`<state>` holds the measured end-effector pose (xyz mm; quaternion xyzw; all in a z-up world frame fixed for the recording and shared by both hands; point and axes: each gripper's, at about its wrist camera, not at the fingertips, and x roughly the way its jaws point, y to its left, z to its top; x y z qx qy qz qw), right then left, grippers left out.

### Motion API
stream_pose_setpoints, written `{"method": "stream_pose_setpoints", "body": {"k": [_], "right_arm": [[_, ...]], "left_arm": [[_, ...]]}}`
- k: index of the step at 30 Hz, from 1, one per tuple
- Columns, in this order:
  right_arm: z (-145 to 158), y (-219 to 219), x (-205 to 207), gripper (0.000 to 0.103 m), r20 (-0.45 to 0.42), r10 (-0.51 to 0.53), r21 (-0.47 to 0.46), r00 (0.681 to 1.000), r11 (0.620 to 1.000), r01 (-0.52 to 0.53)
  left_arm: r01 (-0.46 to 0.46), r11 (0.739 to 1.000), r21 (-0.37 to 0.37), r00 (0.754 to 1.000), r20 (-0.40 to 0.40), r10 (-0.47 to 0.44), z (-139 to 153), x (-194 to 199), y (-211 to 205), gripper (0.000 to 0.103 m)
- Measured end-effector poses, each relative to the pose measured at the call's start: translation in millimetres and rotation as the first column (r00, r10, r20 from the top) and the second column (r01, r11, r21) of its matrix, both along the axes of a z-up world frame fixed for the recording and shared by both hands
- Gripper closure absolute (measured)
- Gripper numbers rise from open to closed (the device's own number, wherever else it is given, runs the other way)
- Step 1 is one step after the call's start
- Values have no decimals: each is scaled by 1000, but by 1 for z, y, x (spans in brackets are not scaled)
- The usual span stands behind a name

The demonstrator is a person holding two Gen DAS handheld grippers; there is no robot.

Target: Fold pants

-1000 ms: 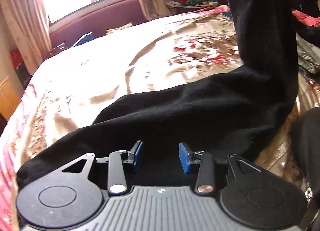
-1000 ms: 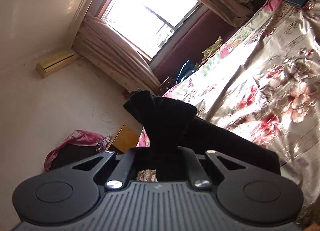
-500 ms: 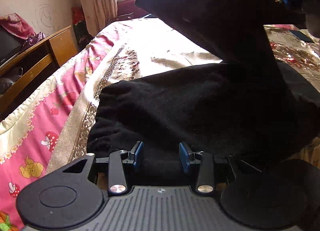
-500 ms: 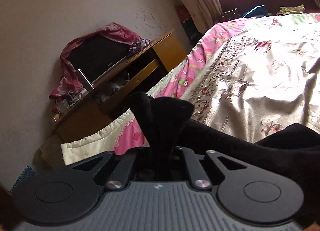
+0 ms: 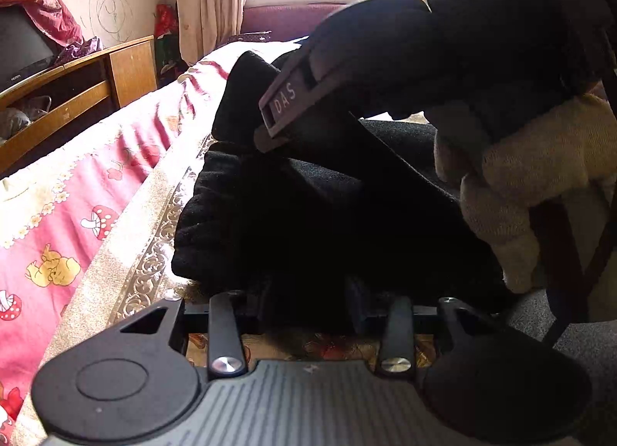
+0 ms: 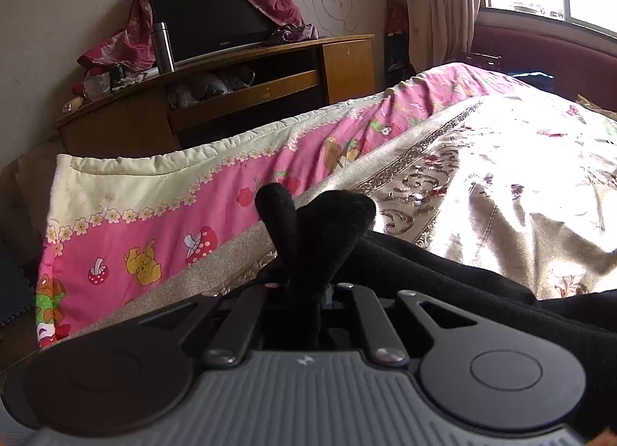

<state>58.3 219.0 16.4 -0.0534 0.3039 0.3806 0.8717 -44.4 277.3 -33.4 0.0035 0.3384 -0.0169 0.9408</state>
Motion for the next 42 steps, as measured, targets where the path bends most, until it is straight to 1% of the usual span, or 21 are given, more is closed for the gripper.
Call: {"method": "stream_pose_setpoints", "body": {"k": [3,5,7,9,11,14,16,18,21,23,25,27,28,29,31,33,36,37,39,41,42], "right_arm": [[-4,13,3,94,-1,9,-29,1000,1000,-9],[-10,19,5,88,-68,53,-54,996,997,-57],[-15,15,2,83,-126,99,-19,987,995,-102],[-12,6,-4,83,-123,110,-1,986,994,-111],[-3,-12,-6,83,-128,113,47,985,993,-108],[20,-51,-5,84,-115,110,107,987,990,-97],[33,-81,1,83,-91,75,113,993,992,-64],[42,-115,15,83,-94,-2,116,996,993,13],[46,-168,46,83,-105,-147,104,984,982,158],[42,-199,71,80,-111,-236,78,965,966,245],[33,-222,96,80,-134,-274,81,952,955,286],[20,-240,121,80,-187,-280,94,942,949,301],[12,-248,135,80,-234,-265,113,935,948,297],[2,-254,148,80,-291,-240,137,926,948,288],[-18,-266,168,80,-403,-172,189,899,945,266],[-33,-270,183,80,-481,-92,239,872,943,231],[-42,-264,194,80,-513,77,306,855,947,98],[-44,-258,194,80,-527,154,333,836,942,36],[-47,-246,197,80,-553,292,375,780,923,-79],[-45,-237,196,80,-526,352,372,774,914,-163],[-43,-236,195,80,-521,363,370,773,912,-179]], "left_arm": [[-6,1000,-9,1000,-5,6,-3,1,1,51],[-8,1000,-8,1000,-7,8,-2,-1,1,51],[-8,1000,0,1000,-14,8,0,-7,1,51],[-12,1000,12,1000,-20,12,2,-15,1,51],[-23,999,25,999,-22,24,6,-21,1,51],[-36,999,31,999,27,35,25,-32,1,51],[-35,999,28,996,79,33,41,-36,-2,51],[-14,1000,18,990,144,11,58,-34,-10,51],[48,999,1,980,193,-48,66,-20,-24,50],[93,996,-3,979,184,-91,59,1,-36,50],[120,993,-10,984,130,-118,43,21,-42,50],[117,993,13,991,55,-118,25,33,-43,50],[94,995,39,996,-8,-94,11,38,-40,50],[76,996,51,997,-39,-74,4,40,-35,50],[48,999,14,997,-63,-47,-4,32,-22,48],[8,1000,-28,997,-80,-10,0,32,-13,48],[-6,1000,14,995,-99,7,2,39,-18,48],[-1,999,39,995,-103,5,-1,45,-19,48],[10,996,85,994,-108,-1,-1,46,-30,48],[8,996,90,994,-112,2,-1,49,-31,47],[5,996,87,993,-116,5,-1,51,-30,47]]}}
